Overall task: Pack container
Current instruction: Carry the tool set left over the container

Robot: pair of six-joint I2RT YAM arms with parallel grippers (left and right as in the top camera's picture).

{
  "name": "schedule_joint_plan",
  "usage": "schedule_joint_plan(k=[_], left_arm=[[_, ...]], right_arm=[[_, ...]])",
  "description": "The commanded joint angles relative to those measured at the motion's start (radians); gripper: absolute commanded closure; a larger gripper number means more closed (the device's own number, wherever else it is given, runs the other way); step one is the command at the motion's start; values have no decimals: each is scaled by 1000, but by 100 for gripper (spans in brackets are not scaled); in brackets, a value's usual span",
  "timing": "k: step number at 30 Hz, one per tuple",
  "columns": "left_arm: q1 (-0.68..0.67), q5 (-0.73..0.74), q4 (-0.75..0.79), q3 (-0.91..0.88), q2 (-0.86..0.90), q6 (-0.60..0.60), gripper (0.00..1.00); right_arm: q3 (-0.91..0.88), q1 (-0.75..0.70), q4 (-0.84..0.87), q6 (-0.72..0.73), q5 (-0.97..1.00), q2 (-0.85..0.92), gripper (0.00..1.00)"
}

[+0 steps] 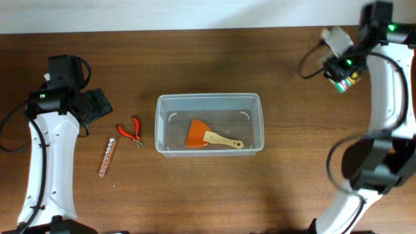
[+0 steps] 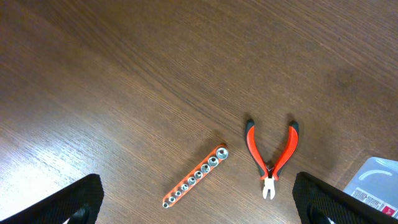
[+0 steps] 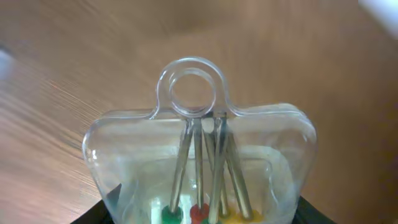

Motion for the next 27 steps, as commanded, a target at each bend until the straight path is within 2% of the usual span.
schedule_joint_plan(k=[1, 8, 13, 27], left_arm=[[3, -18, 3, 2, -4, 16, 1], [3, -10, 19, 2, -4, 15, 1], [3, -10, 17, 2, -4, 15, 1], [3, 1, 18, 2, -4, 15, 1]], right_arm=[[35, 178, -27, 41, -97, -124, 96], [33, 544, -116, 22, -95, -130, 96], [30, 741, -124, 6, -85, -72, 96], [-196, 780, -72, 7, -90, 140, 96]])
